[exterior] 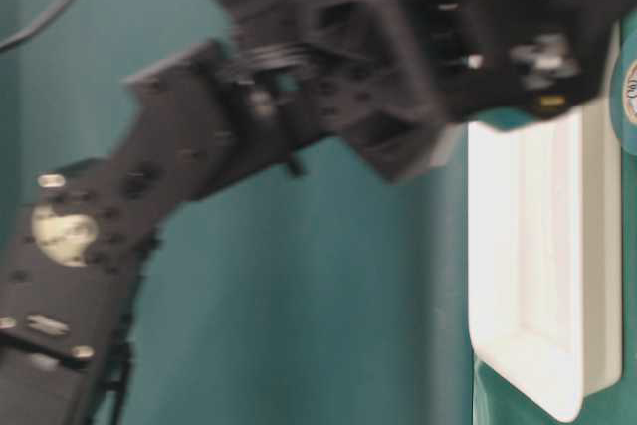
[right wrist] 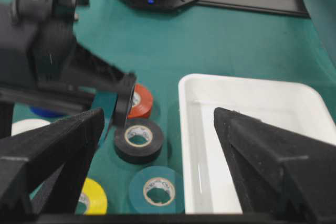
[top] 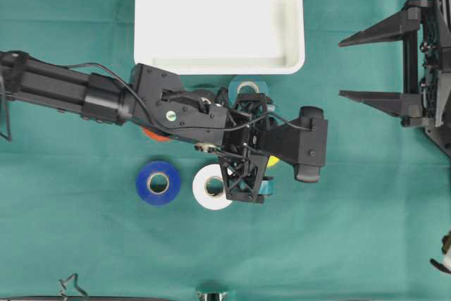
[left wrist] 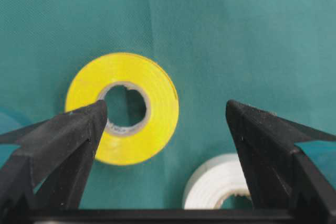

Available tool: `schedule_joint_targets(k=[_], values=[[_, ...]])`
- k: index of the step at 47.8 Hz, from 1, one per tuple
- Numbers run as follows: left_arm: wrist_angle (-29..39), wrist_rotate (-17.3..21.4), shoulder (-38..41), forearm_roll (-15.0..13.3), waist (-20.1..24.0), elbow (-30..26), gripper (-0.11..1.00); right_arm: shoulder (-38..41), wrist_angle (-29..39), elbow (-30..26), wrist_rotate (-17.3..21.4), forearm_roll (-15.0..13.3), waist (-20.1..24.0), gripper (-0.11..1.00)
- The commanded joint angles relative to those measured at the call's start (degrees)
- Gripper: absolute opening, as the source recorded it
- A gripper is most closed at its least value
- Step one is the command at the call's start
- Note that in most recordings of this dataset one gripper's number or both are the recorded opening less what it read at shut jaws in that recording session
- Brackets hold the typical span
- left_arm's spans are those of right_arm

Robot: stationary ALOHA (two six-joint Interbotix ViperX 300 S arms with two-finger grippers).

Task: Pick up the tape from a random location and place it into the white case.
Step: 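Close the left gripper on the yellow tape's rim through its core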

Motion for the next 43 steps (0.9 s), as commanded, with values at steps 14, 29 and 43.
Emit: schedule_joint_targets(k=[14, 29, 43], values=[[-6.33, -1.14, 2.55, 0.0, -0.97, 2.2, 0.98, 0.26, 0.7, -1.49, -0.09, -0.09, -0.62, 0.91], [-7.12, -1.23, 4.13, 0.0, -0.97, 2.29, 0.98, 0.26, 0.79, -1.49, -0.09, -0.09, -0.79, 0.91], [-7.21, -1.23, 4.75, 0.0, -0.62, 2.46, 0.98, 0.26, 1.23, -1.49, -0.09, -0.26, -0.79, 0.91]])
